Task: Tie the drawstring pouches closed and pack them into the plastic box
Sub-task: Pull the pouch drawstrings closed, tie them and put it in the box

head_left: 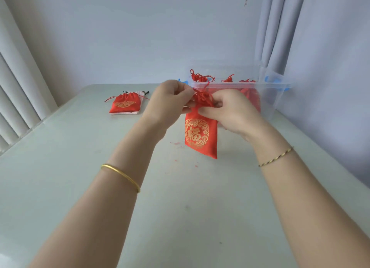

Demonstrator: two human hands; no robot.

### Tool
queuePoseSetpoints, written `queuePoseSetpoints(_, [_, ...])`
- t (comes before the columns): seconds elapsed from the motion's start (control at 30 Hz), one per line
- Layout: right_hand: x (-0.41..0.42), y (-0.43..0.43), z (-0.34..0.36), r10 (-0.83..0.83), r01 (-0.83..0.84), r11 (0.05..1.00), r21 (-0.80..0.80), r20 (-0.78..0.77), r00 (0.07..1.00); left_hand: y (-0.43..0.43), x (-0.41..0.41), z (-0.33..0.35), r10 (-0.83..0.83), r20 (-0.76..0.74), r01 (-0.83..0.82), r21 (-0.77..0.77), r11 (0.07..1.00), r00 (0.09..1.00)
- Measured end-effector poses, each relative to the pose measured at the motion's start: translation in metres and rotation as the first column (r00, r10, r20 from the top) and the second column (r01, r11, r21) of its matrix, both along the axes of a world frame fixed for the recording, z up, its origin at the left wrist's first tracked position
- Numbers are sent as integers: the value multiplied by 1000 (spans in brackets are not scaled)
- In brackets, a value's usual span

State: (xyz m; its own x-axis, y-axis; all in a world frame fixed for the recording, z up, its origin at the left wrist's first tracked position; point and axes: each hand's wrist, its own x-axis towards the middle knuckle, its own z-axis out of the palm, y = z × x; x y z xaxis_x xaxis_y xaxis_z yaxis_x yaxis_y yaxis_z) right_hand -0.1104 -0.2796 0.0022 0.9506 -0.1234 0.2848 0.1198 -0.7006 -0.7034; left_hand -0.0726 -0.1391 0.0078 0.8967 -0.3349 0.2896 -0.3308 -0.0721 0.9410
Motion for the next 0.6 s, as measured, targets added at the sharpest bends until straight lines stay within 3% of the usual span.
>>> queuePoseSetpoints(0.13, [3,-35,33,-121,98,982,164,140,983,-11,20,15,41,37,-42,12,999,998])
queuePoseSetpoints(0.23, [21,-53,72,-203,159,974,164,301,932,-19,37,16,108,19,-109,66,992,994])
queuePoseSetpoints(0.4, [71,-72,98,-201,290,937,-195,379,903,-25,59,7,174,-30,-169,128,977,984])
queuePoseSetpoints(0.53, [93,-78,90,-230,294,785,-545,185,955,-21,75,-1,216,-56,-204,168,964,975])
queuePoseSetpoints(0.6, [94,-81,90,-274,286,759,-585,113,955,-17,82,-6,239,-67,-224,182,958,969])
